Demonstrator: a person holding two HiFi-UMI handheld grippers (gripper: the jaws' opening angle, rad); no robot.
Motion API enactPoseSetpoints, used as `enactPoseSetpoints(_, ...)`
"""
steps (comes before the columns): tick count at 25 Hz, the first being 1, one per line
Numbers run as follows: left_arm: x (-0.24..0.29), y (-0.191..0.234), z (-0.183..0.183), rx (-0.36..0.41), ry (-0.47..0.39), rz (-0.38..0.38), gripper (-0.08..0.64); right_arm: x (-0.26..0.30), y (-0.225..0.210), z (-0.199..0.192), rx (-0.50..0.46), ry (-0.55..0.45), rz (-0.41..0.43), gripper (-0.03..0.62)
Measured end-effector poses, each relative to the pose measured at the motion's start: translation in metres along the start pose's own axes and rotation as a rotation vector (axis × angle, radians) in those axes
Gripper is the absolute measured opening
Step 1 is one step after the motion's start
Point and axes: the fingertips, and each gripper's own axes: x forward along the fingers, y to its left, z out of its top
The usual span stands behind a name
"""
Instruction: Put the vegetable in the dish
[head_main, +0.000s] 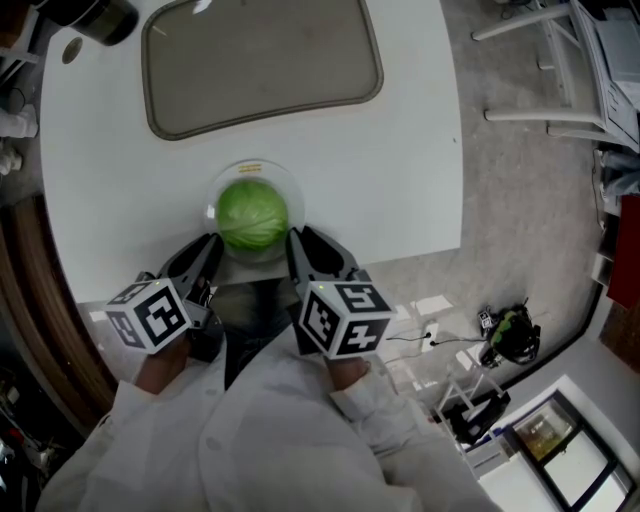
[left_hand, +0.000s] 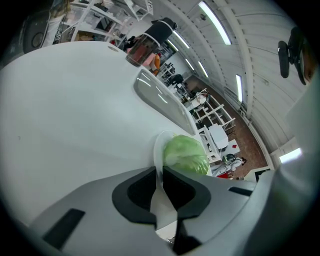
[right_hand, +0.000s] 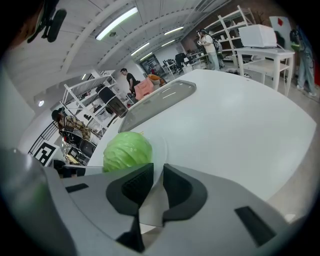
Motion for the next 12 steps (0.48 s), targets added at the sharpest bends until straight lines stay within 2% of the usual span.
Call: enactPoseSetpoints(12,-0.004,-0.008,0.007,0.038,-0.016,-0.007,0.049,-0.002,0.005,0.012,-0.015,-0.003,0.011,0.069)
